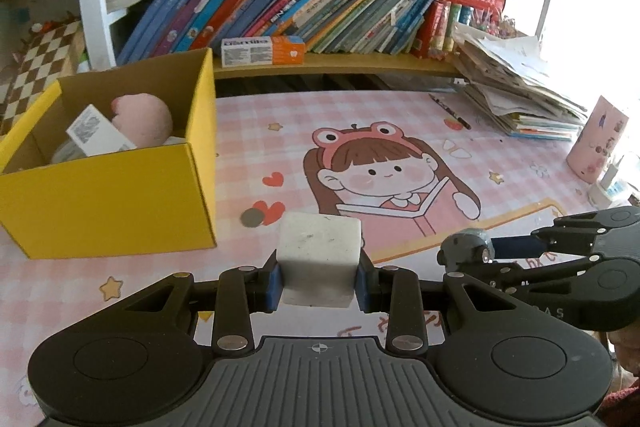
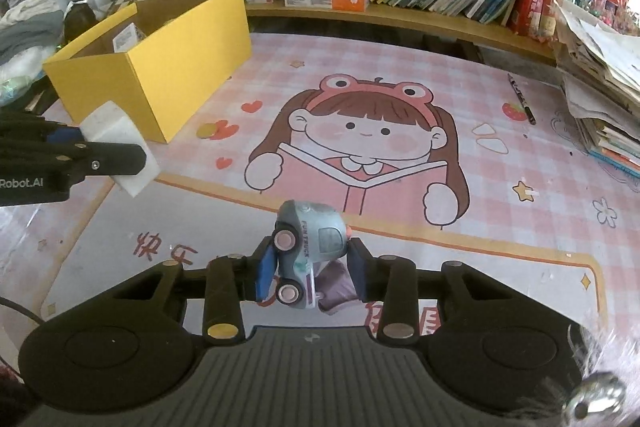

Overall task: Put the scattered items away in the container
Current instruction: 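Carry the white cube with the left tool while the right tool carries the toy car to the box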

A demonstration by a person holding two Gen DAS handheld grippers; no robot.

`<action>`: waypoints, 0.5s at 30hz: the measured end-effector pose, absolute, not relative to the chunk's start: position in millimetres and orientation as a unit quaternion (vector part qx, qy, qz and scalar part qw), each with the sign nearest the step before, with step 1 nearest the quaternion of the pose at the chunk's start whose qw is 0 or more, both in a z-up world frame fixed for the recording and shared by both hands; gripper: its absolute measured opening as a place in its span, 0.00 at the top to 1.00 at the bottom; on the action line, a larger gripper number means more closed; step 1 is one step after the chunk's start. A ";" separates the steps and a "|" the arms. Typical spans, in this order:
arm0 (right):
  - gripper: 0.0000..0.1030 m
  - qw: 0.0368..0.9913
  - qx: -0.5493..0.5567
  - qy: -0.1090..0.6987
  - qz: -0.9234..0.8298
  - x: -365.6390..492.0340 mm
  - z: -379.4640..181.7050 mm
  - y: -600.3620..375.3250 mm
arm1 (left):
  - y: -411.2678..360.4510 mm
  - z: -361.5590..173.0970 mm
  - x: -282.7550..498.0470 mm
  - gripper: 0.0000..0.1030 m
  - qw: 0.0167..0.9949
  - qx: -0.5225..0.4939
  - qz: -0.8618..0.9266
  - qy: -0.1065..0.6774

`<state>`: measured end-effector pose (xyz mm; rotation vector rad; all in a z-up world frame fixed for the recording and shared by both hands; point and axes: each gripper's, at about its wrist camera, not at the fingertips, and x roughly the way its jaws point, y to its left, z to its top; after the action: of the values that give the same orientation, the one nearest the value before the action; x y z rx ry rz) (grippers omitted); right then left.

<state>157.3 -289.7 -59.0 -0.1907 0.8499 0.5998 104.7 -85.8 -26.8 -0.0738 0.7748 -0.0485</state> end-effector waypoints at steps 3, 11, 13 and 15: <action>0.66 0.863 -0.091 0.404 0.288 150.5 -56.6 -287.3 | -80.5 -24.9 96.8 0.68 0.925 -0.036 -0.022 0.379; 0.66 0.866 -0.090 0.408 0.276 133.8 -54.7 -275.1 | -61.4 -26.6 84.2 0.68 0.921 -0.040 -0.038 0.386; 0.66 0.867 -0.090 0.410 0.268 129.9 -54.2 -269.9 | -56.5 -27.5 82.3 0.68 0.921 -0.038 -0.048 0.385; 0.66 0.869 -0.089 0.411 0.261 125.8 -53.4 -263.9 | -50.7 -27.8 80.4 0.68 0.921 -0.036 -0.059 0.384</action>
<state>125.8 -263.9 -53.4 -0.1870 0.8598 0.5452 80.4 -50.7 -27.8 -0.0744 0.7881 -0.1204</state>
